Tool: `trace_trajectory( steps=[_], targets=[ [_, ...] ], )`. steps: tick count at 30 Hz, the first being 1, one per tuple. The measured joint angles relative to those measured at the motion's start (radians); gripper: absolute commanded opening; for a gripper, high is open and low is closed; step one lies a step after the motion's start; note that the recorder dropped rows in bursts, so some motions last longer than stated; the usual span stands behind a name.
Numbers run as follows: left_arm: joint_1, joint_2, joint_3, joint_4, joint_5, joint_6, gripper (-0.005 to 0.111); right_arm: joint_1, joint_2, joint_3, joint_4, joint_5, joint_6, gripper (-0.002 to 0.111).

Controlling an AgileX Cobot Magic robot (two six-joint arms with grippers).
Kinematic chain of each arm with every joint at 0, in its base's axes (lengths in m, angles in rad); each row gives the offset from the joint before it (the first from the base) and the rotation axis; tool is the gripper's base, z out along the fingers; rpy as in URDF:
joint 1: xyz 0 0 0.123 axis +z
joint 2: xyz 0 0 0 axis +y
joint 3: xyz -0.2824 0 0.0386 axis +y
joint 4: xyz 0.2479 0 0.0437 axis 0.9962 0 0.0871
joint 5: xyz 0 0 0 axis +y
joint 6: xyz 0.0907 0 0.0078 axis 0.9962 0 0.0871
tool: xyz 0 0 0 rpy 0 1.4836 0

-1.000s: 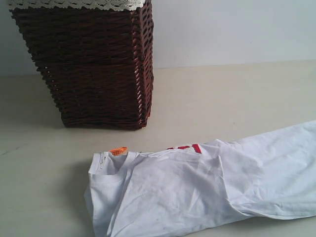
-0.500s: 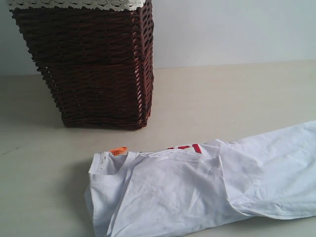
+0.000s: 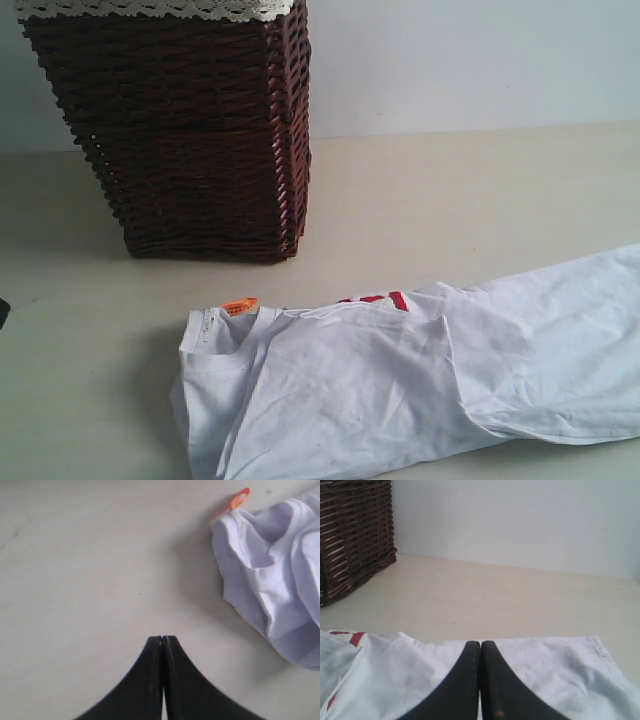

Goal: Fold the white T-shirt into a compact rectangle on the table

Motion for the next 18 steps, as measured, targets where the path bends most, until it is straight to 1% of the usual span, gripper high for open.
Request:
trace_trajectory(
  steps=[4,8,10,12,14,16,18],
  targets=[
    [0.0,0.035,-0.004,-0.108,0.013,0.195,0.0,0.0,0.0,0.0,0.0,0.0,0.0,0.0],
    [0.0,0.039,-0.004,-0.245,0.018,0.319,0.0,0.0,0.0,0.0,0.0,0.002,0.0,0.0],
    [0.0,0.048,-0.004,-0.351,0.006,0.37,0.0,0.0,0.0,0.0,0.0,0.002,0.0,0.0],
    [-0.008,0.082,-0.016,-0.445,0.024,0.479,0.0,0.0,0.0,0.0,0.0,0.002,0.0,0.0],
    [-0.051,0.127,-0.027,-0.515,0.064,0.597,0.0,0.0,0.0,0.0,0.0,0.002,0.0,0.0],
    [-0.133,0.186,-0.03,-0.545,0.109,0.694,0.003,0.0,0.0,0.0,0.0,0.002,0.0,0.0],
    [-0.219,0.238,-0.03,-0.551,0.123,0.762,0.012,0.0,0.0,0.0,0.0,0.002,0.0,0.0]
  ],
)
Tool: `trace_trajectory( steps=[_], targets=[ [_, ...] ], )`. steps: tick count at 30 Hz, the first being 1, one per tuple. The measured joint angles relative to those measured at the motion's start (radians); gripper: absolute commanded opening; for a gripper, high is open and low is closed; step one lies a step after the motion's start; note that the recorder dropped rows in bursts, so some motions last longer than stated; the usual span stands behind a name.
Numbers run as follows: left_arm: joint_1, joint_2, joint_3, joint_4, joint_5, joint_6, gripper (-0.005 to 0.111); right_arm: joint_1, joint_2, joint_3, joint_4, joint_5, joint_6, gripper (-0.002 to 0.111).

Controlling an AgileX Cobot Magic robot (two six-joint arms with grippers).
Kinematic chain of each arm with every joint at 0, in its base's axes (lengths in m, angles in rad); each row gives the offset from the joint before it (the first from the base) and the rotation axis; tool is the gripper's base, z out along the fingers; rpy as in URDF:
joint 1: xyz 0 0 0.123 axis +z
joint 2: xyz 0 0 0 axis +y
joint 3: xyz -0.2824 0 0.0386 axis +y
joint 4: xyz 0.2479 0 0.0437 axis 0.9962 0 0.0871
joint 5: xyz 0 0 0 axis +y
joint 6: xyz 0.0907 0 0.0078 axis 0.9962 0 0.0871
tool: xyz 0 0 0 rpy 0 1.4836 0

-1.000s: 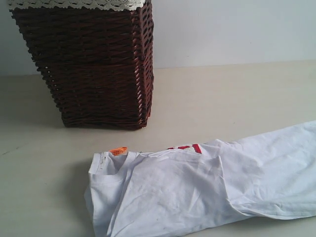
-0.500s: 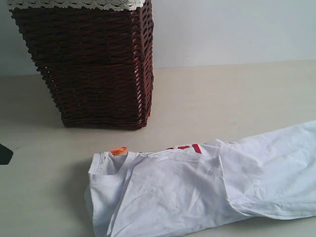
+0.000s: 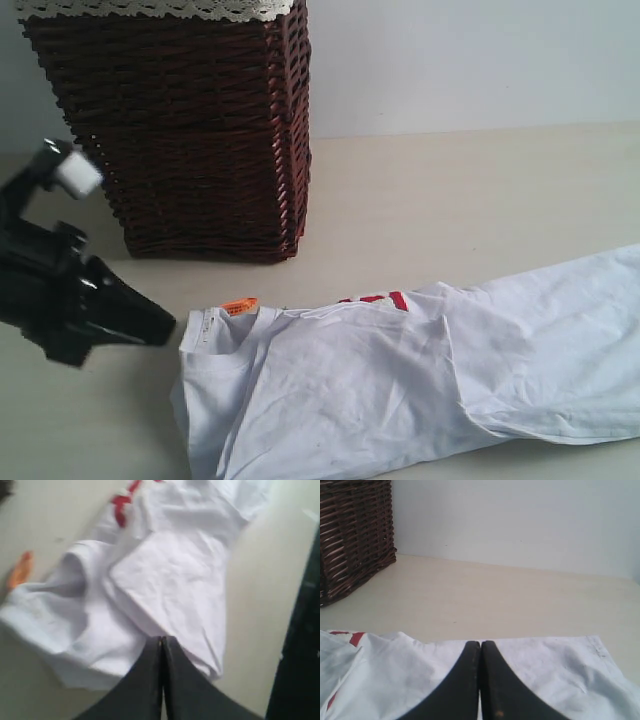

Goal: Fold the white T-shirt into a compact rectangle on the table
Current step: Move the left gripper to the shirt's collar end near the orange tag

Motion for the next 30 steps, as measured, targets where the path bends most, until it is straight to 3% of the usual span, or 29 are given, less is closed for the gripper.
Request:
trace_trajectory(
  steps=[4,7,13,17,22,30],
  targets=[
    [-0.154,0.072,-0.006,-0.005,-0.021,0.085,0.046,0.0,0.0,0.0,0.0,0.0,0.0,0.0],
    [-0.208,0.079,-0.005,0.042,-0.068,0.079,0.075,0.0,0.0,0.0,0.0,0.0,0.0,0.0],
    [-0.218,0.082,-0.005,0.123,-0.343,-0.152,0.077,0.0,0.0,0.0,0.0,0.0,0.0,0.0],
    [-0.218,0.128,0.0,0.067,-0.47,-0.29,0.077,0.0,0.0,0.0,0.0,0.0,0.0,0.0],
    [-0.218,0.201,0.004,0.001,-0.455,-0.396,0.077,0.0,0.0,0.0,0.0,0.0,0.0,0.0],
    [-0.22,0.222,0.004,0.008,-0.458,-0.415,0.077,0.0,0.0,0.0,0.0,0.0,0.0,0.0]
  ],
)
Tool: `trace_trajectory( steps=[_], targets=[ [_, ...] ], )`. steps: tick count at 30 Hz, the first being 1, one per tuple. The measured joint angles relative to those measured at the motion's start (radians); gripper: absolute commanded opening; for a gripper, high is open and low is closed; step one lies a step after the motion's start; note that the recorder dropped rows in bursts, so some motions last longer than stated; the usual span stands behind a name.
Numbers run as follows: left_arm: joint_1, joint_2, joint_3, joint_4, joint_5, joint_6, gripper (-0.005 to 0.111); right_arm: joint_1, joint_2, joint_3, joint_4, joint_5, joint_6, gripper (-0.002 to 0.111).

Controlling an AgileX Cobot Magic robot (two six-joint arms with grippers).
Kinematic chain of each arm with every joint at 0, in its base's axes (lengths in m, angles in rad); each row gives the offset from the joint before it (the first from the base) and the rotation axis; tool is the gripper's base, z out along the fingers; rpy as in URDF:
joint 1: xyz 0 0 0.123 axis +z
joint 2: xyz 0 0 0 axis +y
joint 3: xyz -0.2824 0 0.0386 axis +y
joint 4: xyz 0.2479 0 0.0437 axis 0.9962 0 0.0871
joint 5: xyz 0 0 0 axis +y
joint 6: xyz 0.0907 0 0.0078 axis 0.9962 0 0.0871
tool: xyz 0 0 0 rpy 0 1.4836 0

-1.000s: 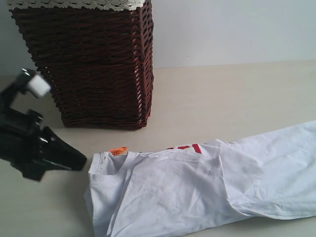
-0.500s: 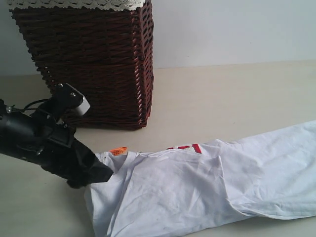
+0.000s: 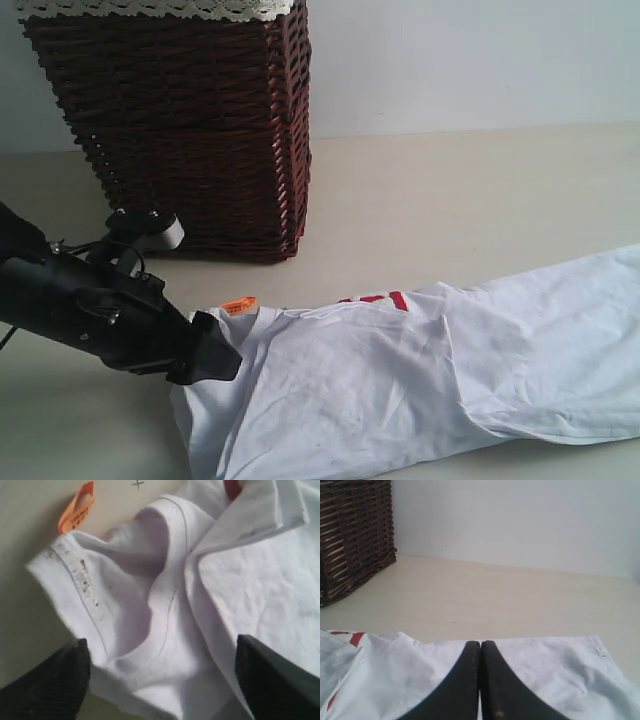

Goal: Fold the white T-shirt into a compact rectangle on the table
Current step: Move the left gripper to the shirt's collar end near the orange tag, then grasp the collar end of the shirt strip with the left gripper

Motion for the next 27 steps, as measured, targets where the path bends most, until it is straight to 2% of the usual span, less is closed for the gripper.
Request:
trace_trajectory(
  steps=[9,12,15,17,19,20,24,26,27],
  targets=[
    [0.0,0.045,0.0,0.105,-0.086,-0.024,0.077,0.0,0.0,0.0,0.0,0.0,0.0,0.0],
    [0.0,0.075,0.0,0.1,-0.11,-0.027,0.077,0.0,0.0,0.0,0.0,0.0,0.0,0.0],
    [0.0,0.125,-0.004,0.002,-0.12,-0.011,0.074,0.0,0.0,0.0,0.0,0.0,0.001,0.0],
    [0.0,0.131,-0.004,-0.076,-0.128,0.026,0.052,0.0,0.0,0.0,0.0,0.0,0.001,0.0],
    [0.0,0.139,-0.004,-0.102,-0.133,0.041,0.02,0.0,0.0,0.0,0.0,0.0,0.001,0.0],
    [0.0,0.143,-0.002,-0.105,-0.133,0.043,0.0,0.0,0.0,0.0,0.0,0.0,0.001,0.0],
    [0.0,0.147,-0.001,-0.075,-0.133,0.045,0.0,0.0,0.0,0.0,0.0,0.0,0.002,0.0],
    [0.023,0.142,-0.001,-0.035,-0.131,0.047,0.0,0.0,0.0,0.0,0.0,0.0,0.002,0.0],
    [0.061,0.127,-0.001,-0.018,-0.131,0.047,0.0,0.0,0.0,0.0,0.0,0.0,0.002,0.0]
  ],
)
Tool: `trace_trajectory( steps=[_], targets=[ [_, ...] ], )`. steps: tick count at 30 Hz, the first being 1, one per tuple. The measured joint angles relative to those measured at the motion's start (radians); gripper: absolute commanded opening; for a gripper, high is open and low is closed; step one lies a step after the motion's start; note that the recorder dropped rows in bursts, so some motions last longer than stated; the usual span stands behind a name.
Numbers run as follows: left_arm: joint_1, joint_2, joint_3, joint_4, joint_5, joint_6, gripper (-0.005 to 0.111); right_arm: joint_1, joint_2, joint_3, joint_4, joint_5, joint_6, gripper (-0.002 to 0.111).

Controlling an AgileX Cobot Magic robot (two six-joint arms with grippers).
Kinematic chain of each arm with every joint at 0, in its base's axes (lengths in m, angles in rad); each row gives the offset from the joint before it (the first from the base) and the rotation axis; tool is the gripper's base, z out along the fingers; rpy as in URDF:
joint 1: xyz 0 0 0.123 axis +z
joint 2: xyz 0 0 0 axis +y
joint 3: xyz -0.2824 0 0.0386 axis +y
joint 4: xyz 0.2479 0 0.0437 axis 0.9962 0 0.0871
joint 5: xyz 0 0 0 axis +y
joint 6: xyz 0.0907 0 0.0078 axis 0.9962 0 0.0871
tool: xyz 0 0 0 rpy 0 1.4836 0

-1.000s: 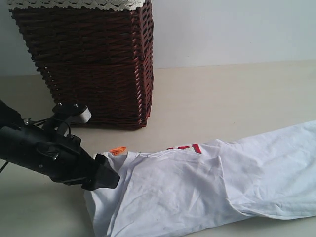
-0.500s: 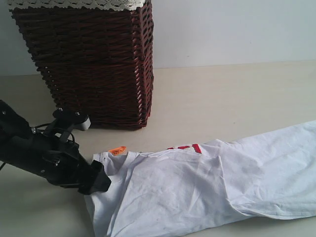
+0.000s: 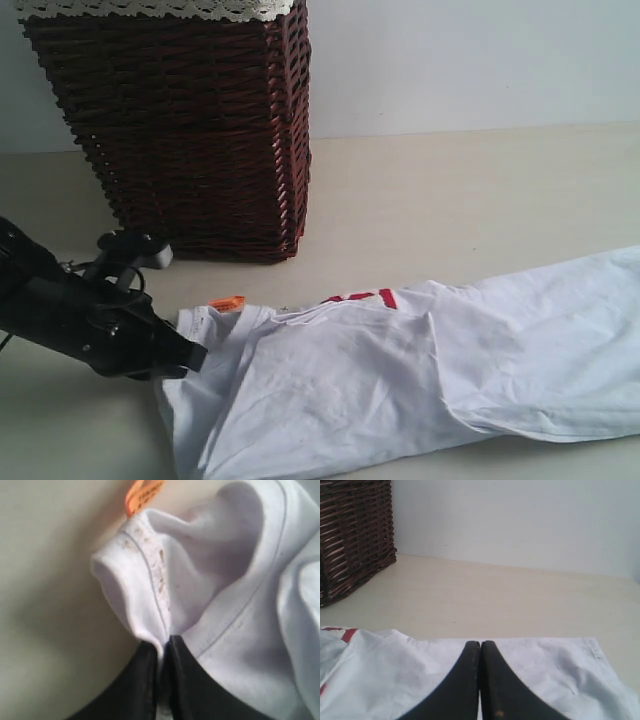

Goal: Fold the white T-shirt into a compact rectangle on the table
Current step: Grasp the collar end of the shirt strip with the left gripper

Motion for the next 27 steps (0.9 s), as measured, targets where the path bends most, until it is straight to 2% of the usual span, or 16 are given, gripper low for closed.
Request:
trace_trajectory(
  steps=[7,10,13,19,21,27],
  targets=[
    [0.172,-0.078,0.001,0.023,0.002,-0.002,0.0,0.0,0.0,0.0,0.0,0.0,0.001,0.0],
    [0.205,-0.085,0.001,0.035,0.004,-0.002,0.003,0.0,0.0,0.0,0.0,0.0,0.001,0.0],
    [0.21,-0.085,0.001,0.039,0.006,-0.002,0.018,0.0,0.0,0.0,0.0,0.0,0.001,0.0],
    [0.21,-0.085,0.001,0.039,0.015,-0.002,0.062,0.0,0.0,0.0,0.0,0.0,0.001,0.0],
    [0.21,-0.085,0.002,0.039,0.015,-0.002,0.068,0.0,0.0,0.0,0.0,0.0,0.001,0.0],
    [0.21,-0.056,0.038,0.037,-0.097,0.0,0.069,0.0,0.0,0.0,0.0,0.0,0.001,0.0]
  ],
)
